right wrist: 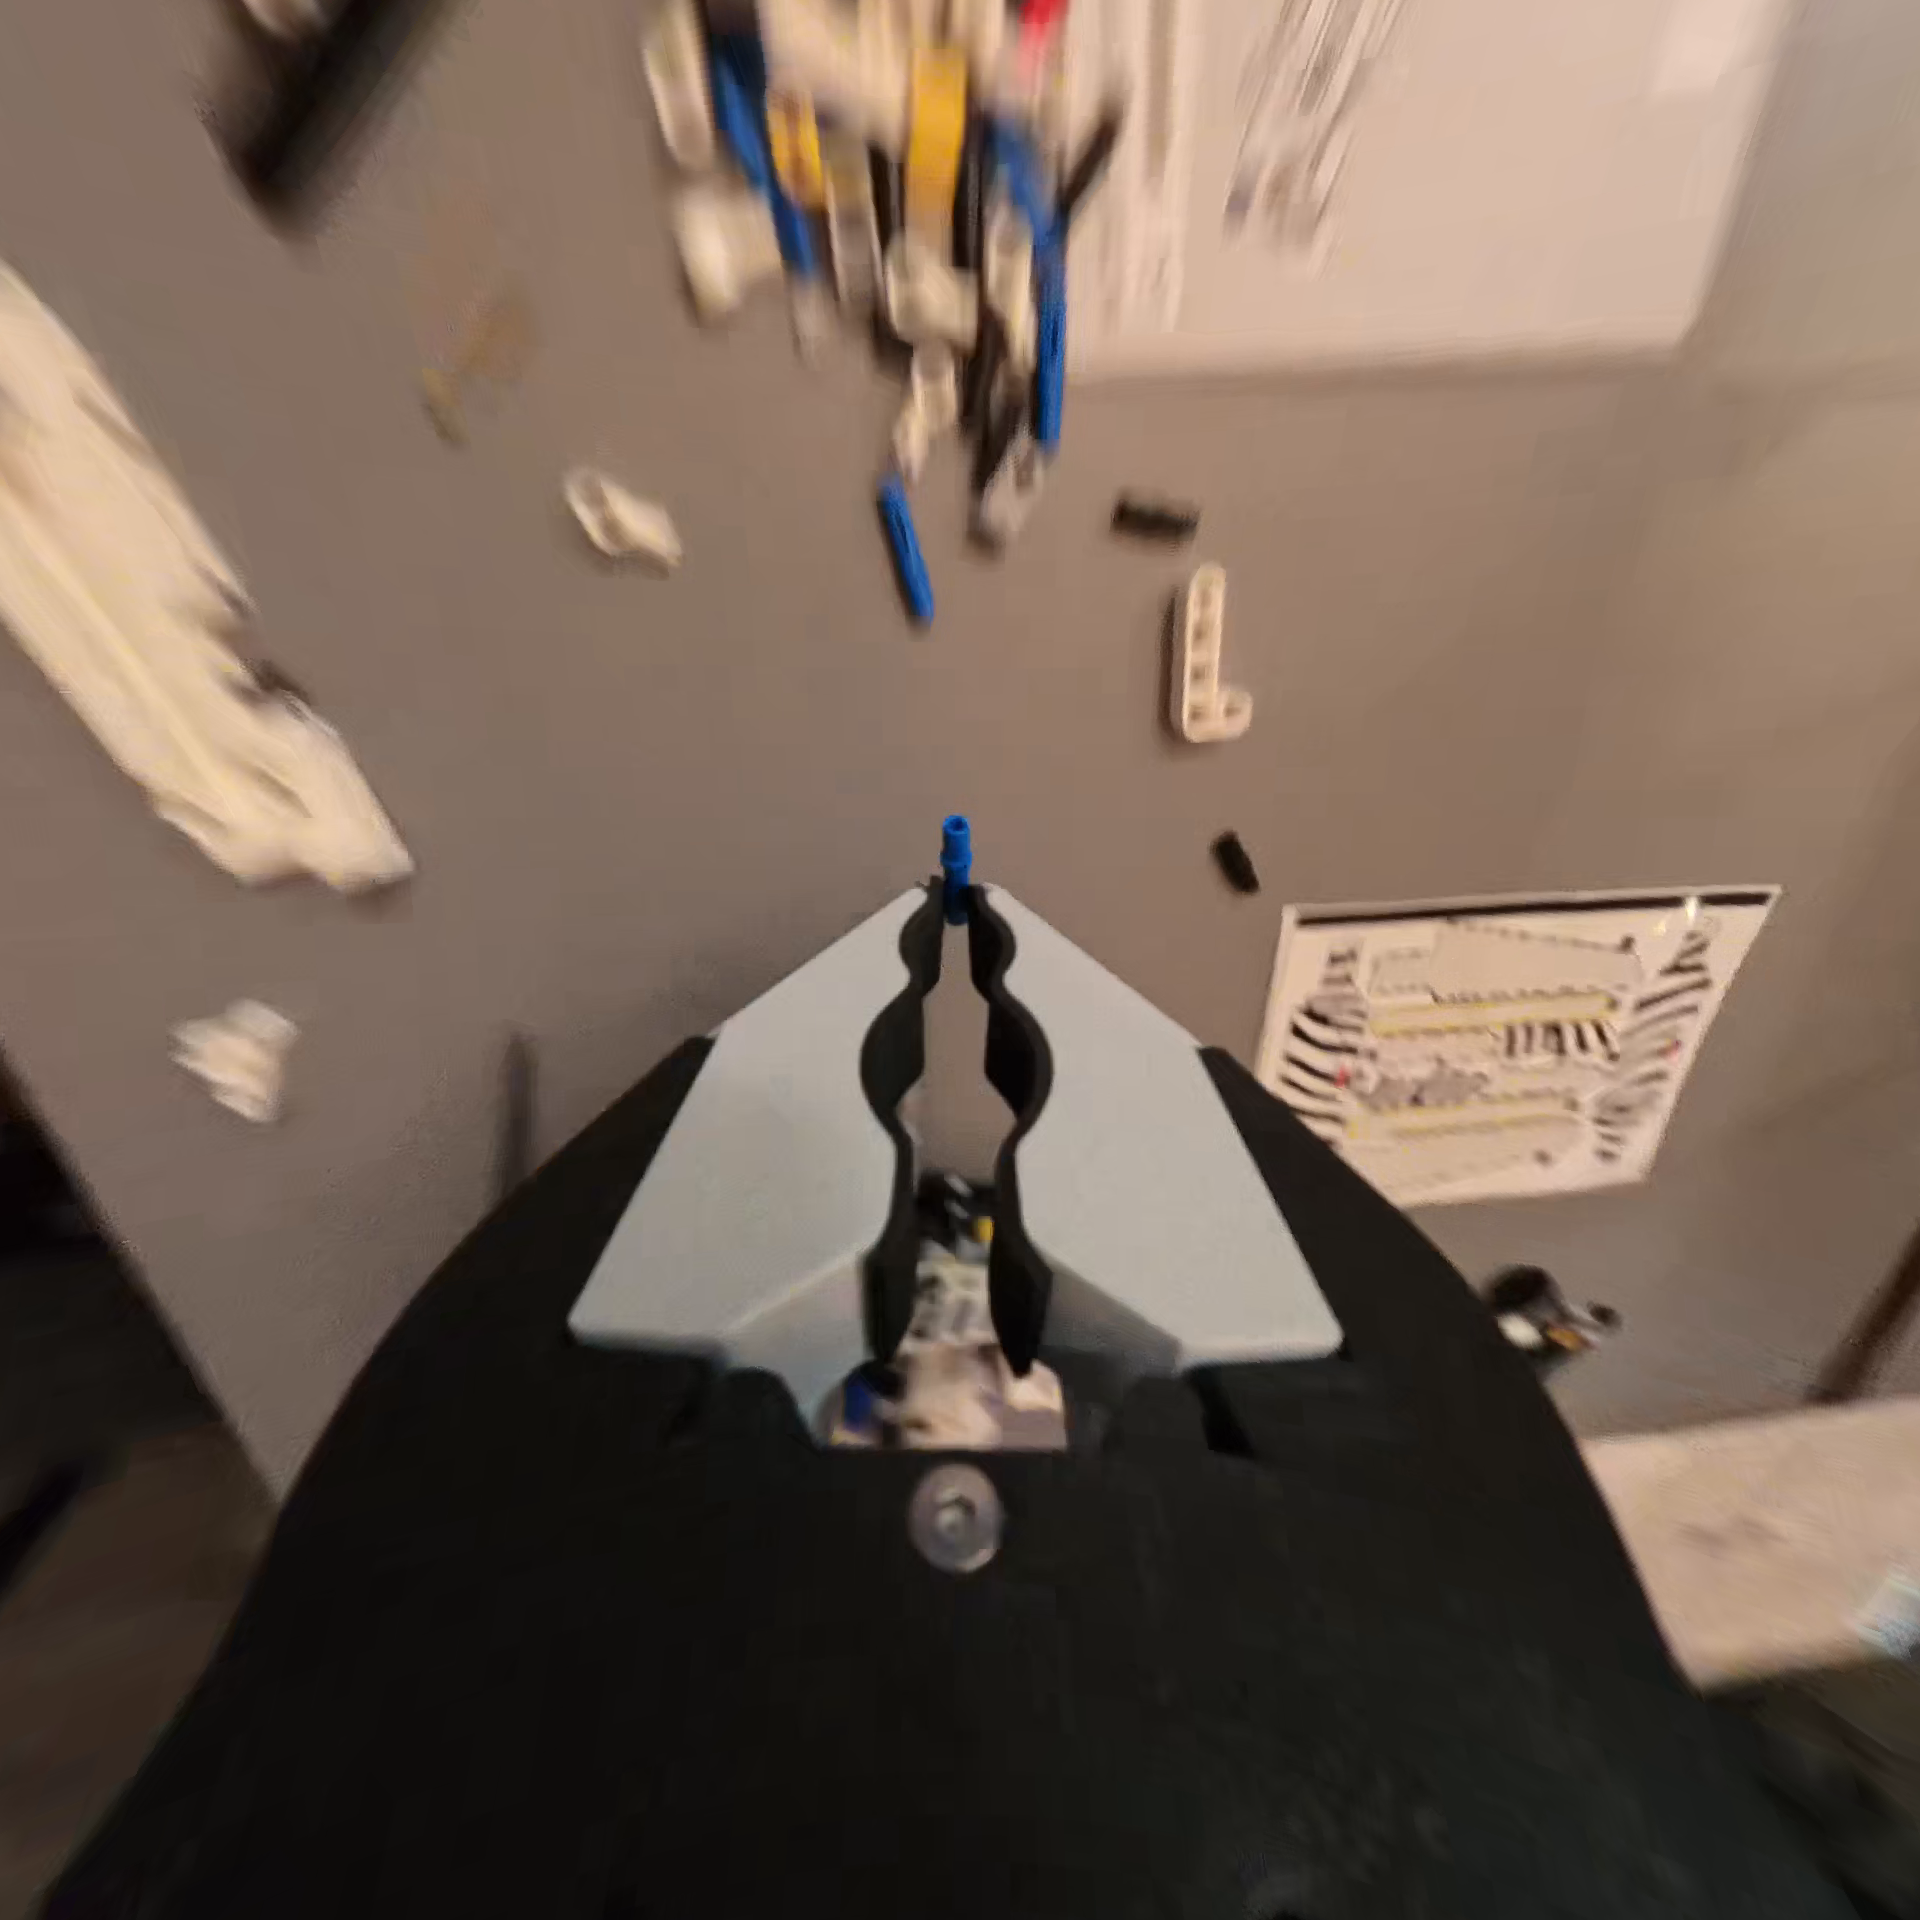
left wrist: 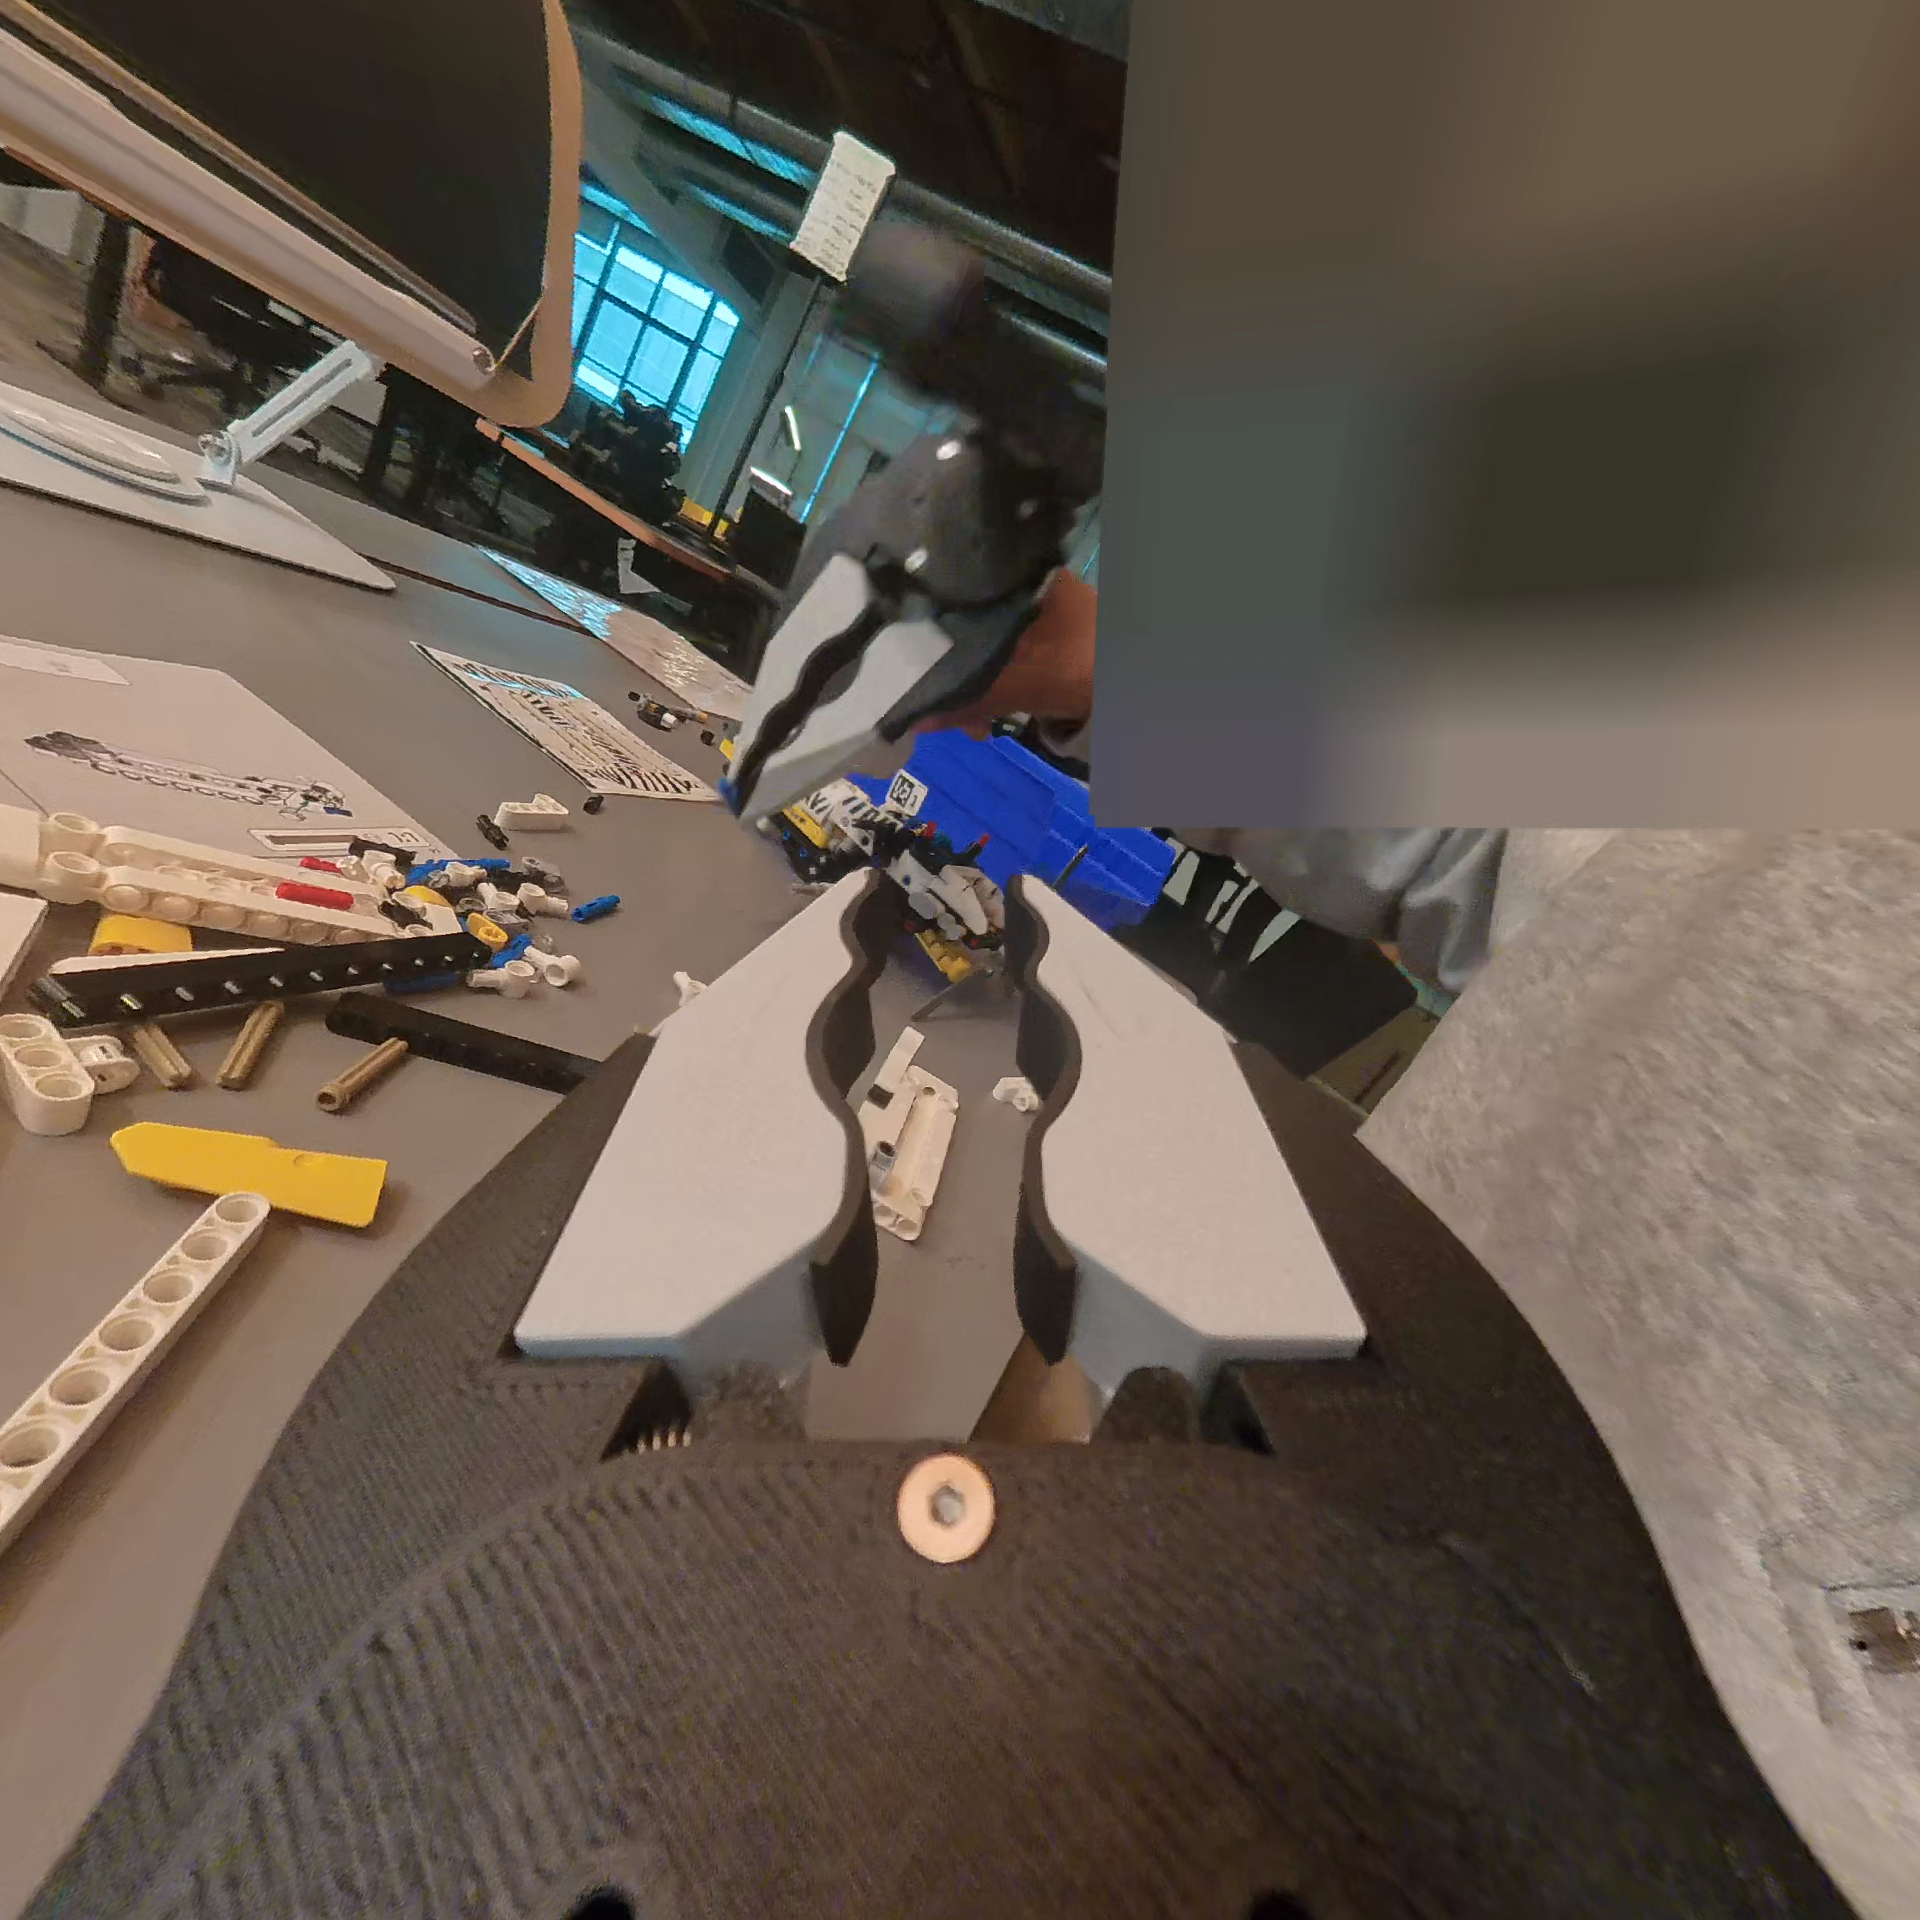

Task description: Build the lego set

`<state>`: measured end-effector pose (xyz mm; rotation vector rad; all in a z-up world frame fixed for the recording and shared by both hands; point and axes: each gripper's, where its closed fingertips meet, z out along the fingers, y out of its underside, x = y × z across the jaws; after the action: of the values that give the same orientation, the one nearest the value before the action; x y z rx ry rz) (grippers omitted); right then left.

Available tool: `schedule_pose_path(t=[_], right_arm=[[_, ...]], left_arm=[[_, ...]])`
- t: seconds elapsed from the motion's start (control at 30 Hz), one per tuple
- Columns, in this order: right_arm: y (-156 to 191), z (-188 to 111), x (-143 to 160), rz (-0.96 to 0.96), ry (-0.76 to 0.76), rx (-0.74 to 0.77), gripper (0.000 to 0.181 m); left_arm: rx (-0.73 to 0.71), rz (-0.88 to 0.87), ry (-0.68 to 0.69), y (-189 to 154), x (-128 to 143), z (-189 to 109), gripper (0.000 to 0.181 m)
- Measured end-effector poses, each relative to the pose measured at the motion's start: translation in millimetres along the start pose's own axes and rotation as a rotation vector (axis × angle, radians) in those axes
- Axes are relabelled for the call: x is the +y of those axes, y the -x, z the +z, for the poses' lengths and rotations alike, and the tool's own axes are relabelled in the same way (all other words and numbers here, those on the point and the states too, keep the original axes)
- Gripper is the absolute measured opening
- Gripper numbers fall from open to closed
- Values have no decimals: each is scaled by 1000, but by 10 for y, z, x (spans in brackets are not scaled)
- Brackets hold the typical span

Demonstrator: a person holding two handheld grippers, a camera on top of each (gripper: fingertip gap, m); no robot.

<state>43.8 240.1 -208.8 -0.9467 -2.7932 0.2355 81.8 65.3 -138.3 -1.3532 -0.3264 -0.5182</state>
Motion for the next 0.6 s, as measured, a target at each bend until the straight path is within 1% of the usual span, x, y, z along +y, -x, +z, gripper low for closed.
schedule_pose_path(t=[0.03,0.07,0.13,0.17,0.2,0.27,0.3,0.37,0.43,0.53,0.6], right_arm=[[123,-125,-223,84,-131,-33,3],[283,-277,-473,182,-276,-92,3],[667,-637,-966,373,-589,-273,3],[839,-763,-1127,446,-708,-351,3],[993,-812,-1219,494,-783,-401,3],[1219,-734,-1275,541,-847,-420,3],[1281,-677,-1277,563,-874,-406,3],[1337,-647,-1292,634,-976,-410,3],[1362,-689,-1309,736,-1107,-492,3],[1375,-774,-1296,891,-1279,-676,1],[1430,-756,-1276,944,-1312,-763,2]], left_arm=[[-3,13,3,-5,8,5,20],[-10,32,-1,-10,8,6,19],[-52,80,-22,6,-6,8,19],[-68,102,-26,7,-4,14,20],[-81,118,-23,8,7,24,21],[-87,132,-10,-8,35,42,23],[-81,136,-3,-21,50,49,24],[-60,151,7,-61,69,52,27],[-48,175,9,-97,80,50,29],[-33,224,7,-166,88,47,28],[-21,257,-7,-221,71,38,25]])
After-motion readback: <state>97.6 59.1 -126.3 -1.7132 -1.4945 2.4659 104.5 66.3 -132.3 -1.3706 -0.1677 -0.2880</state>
